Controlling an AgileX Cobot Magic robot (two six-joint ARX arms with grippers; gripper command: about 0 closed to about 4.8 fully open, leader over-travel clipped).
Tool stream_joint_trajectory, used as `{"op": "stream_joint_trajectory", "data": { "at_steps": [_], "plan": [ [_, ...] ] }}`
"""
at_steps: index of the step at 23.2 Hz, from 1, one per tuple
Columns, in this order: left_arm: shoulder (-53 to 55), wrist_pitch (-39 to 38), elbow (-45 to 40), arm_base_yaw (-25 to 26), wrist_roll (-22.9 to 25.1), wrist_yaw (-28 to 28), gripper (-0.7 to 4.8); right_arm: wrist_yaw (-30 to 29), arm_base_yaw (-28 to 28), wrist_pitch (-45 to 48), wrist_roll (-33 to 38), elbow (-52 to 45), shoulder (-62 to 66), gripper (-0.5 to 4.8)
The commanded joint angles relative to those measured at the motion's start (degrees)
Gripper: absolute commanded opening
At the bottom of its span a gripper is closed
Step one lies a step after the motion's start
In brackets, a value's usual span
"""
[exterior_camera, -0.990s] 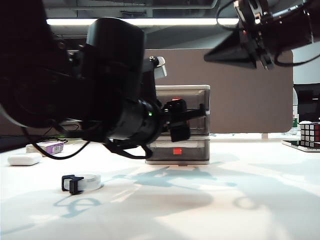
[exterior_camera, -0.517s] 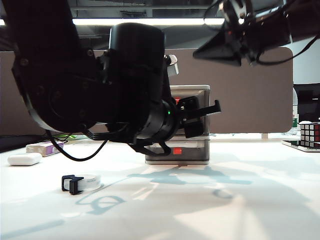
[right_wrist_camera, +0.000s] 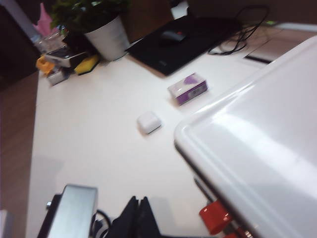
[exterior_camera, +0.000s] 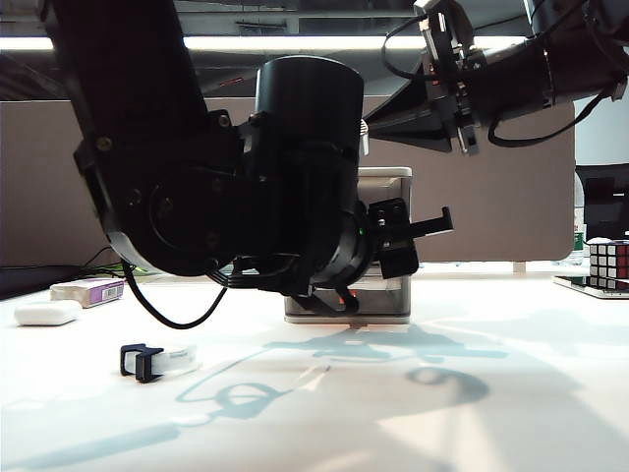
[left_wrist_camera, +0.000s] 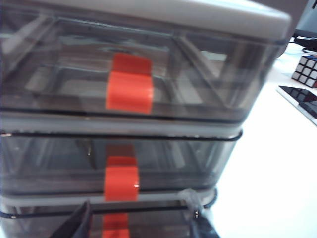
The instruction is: Open the second layer of the drawer on the table, pick up the transparent tape on the table and put it in, and finally close the drawer.
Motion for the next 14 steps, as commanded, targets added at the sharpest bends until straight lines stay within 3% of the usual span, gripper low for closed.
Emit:
{"op": "stream_joint_trajectory", "data": {
  "at_steps": [1, 14],
  "plan": [
    [0.26, 0.37, 0.22, 0.09, 0.07, -1.42, 2.42, -2.32, -0.02, -1.64, -0.35, 0.17, -0.39, -0.05],
    [1.2, 3.19, 0.26, 1.75, 0.04, -1.11, 2.42, -2.16, -0.04, -2.1, -1.51, 0.17, -0.39, -0.05]
  ]
}}
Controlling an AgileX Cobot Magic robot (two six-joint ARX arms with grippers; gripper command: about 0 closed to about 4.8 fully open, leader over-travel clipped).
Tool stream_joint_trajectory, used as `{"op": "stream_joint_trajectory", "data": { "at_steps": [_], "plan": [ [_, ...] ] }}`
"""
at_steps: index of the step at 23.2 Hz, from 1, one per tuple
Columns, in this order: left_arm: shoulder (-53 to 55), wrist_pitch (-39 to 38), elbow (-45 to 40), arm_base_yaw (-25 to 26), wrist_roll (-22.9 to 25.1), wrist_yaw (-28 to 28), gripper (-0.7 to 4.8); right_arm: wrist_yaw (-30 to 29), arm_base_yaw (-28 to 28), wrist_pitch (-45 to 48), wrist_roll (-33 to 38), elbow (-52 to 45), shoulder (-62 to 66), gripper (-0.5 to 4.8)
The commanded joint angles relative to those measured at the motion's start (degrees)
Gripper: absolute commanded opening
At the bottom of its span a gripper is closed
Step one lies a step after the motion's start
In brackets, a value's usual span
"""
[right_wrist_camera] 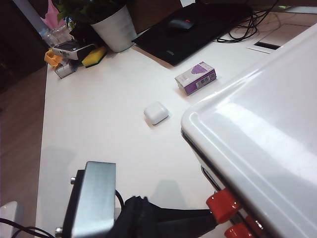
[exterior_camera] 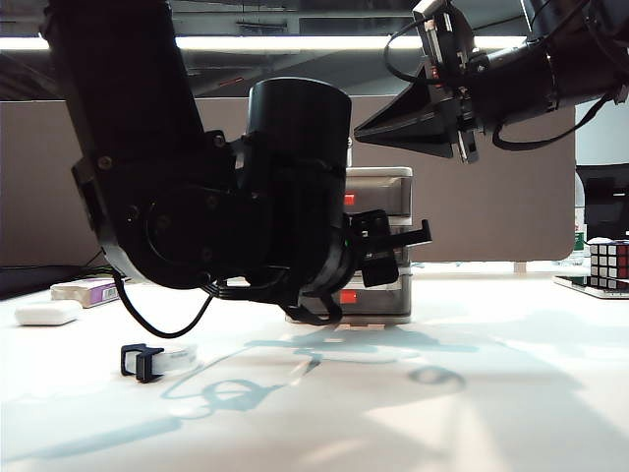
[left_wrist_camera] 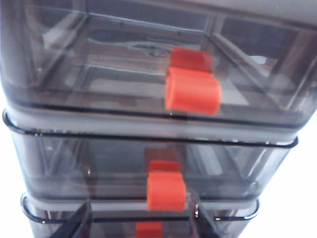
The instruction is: Open the second layer of the drawer on the table, pick up the transparent tape on the table and put it in, and finally close the drawer.
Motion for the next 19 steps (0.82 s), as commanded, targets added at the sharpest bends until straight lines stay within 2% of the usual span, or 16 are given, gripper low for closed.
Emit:
{"op": "stream_joint_trajectory", "data": {
  "at_steps": [1, 3, 19],
  "plan": [
    [-0.2, 2.89, 0.24, -0.07, 0.02, 0.44, 2.42, -0.13, 0.0, 0.24, -1.01, 0.2, -0.37, -0.05],
    [-0.2, 3.63, 0.24, -0.07, 0.02, 2.36, 2.41, 0.02, 0.0, 0.2, -1.01, 0.17, -0.35, -0.05],
    [-0.09, 3.74, 0.31, 0.74, 0.02, 3.93, 2.41, 0.09, 0.0, -0.52, -1.03, 0.15, -0.35, -0.05]
  ]
}}
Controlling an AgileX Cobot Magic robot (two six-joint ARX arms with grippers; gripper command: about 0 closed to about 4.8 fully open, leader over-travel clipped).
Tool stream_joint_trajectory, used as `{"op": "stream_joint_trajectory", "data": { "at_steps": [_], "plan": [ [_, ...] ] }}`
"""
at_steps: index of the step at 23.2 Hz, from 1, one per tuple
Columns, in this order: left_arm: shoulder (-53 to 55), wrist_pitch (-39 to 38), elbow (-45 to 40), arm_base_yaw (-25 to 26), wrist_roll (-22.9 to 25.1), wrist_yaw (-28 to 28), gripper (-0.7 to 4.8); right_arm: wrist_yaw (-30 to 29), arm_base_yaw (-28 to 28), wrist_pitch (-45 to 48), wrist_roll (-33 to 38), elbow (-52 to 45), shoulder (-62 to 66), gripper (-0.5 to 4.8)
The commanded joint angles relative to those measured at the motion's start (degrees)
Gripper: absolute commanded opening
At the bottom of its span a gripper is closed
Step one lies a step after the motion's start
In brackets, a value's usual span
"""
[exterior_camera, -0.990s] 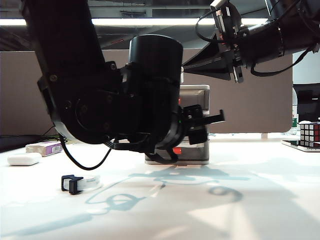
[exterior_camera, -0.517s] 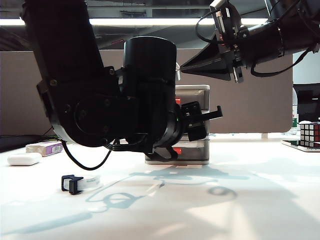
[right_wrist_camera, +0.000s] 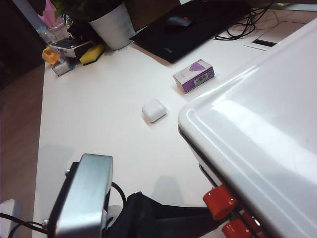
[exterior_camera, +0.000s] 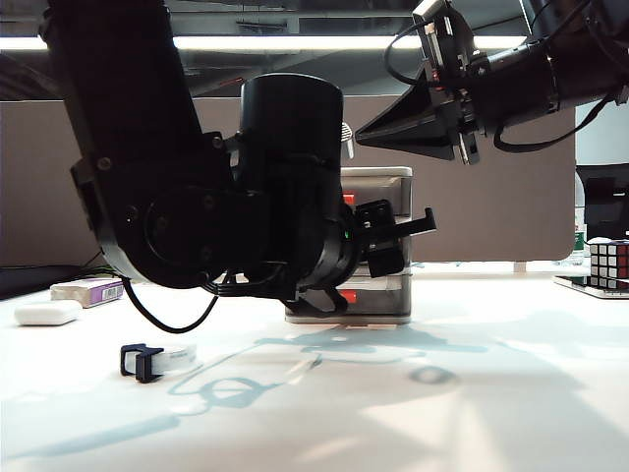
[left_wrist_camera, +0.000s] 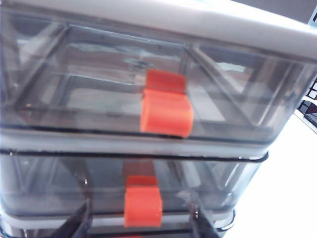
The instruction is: Open the second layer of the drawer on the table, pick up the transparent tape on the table and put it in, and finally close the drawer.
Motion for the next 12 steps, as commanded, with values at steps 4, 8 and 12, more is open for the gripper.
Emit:
{"op": "stream_joint_trajectory", "data": {
  "at_steps": [4, 8, 12],
  "plan": [
    [-0.09, 1.11, 0.5, 0.24, 0.07, 0.31, 2.41, -0.11, 0.02, -0.81, -0.48, 0.15, -0.35, -0.05],
    [-0.09, 1.09, 1.95, 0.22, 2.8, 1.62, 2.41, -0.13, 0.04, -1.11, -0.61, 0.15, -0.35, -0.05],
    [-0.09, 0.59, 2.27, 0.22, 4.33, 1.38, 2.41, -0.15, 0.02, -1.81, -0.63, 0.15, -0.37, -0.05]
  ]
}}
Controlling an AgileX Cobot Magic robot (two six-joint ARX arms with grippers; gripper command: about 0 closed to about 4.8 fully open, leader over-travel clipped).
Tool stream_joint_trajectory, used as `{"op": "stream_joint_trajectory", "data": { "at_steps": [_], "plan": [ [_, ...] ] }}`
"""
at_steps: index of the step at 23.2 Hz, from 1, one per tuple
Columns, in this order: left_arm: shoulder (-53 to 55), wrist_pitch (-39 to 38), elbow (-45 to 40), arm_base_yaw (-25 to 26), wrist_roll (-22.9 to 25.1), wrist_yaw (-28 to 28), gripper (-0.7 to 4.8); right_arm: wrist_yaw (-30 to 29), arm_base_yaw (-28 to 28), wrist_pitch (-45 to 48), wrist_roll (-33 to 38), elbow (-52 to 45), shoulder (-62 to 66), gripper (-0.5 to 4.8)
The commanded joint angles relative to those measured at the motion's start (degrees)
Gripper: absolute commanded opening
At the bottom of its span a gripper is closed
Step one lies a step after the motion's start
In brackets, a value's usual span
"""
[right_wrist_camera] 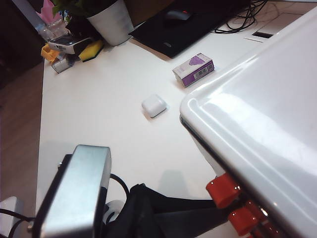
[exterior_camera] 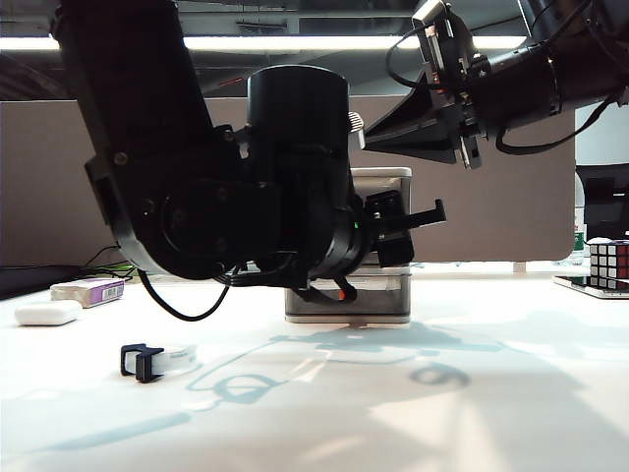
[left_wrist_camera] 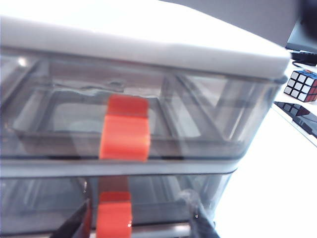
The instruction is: Open the second layer of the drawer on the table, pick up the transparent tape on the table and put it in, and finally close the drawer.
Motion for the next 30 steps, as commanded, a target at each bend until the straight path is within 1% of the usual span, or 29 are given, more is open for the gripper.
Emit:
{"op": "stream_joint_trajectory", "data": {
  "at_steps": [1, 4, 8, 11, 22, 23, 26, 29, 30],
  "plan": [
    [-0.17, 0.35, 0.24, 0.17, 1.29, -0.15, 2.41, -0.15, 0.04, -0.37, -0.39, 0.15, -0.35, -0.05],
    [-0.17, -0.2, 0.24, 0.17, 1.29, -0.31, 2.41, -0.15, 0.04, -0.68, -0.42, 0.15, -0.37, -0.05],
    [-0.17, -0.33, 0.22, 0.15, 1.29, -2.34, 2.29, -0.15, 0.04, -0.76, -0.42, 0.15, -0.37, -0.05],
    [-0.17, -0.33, 0.24, 0.17, 1.31, -2.64, 1.72, -0.15, 0.04, -0.76, -0.44, 0.15, -0.35, -0.05],
    [-0.17, -0.68, 0.24, 0.2, 1.29, -2.64, 1.7, -0.13, 0.04, -1.14, -1.27, 0.15, -0.37, -0.05],
    [-0.17, -0.68, 0.24, 0.2, 1.31, -2.64, 1.64, -0.13, 0.04, -1.46, -1.53, 0.15, -0.37, -0.05],
    [-0.17, -0.72, 0.24, 0.2, 1.31, -2.64, 1.16, -0.11, 0.04, -2.12, -1.7, 0.15, -0.35, -0.05],
    [-0.17, -0.79, 0.24, 0.2, 1.42, -2.67, 1.07, -0.11, 0.04, -1.99, -1.77, 0.15, -0.35, -0.05],
    [-0.17, -1.01, 0.24, 0.2, 1.51, -2.67, 0.86, -0.11, 0.04, -2.01, -1.92, 0.15, -0.35, -0.05]
  ]
}}
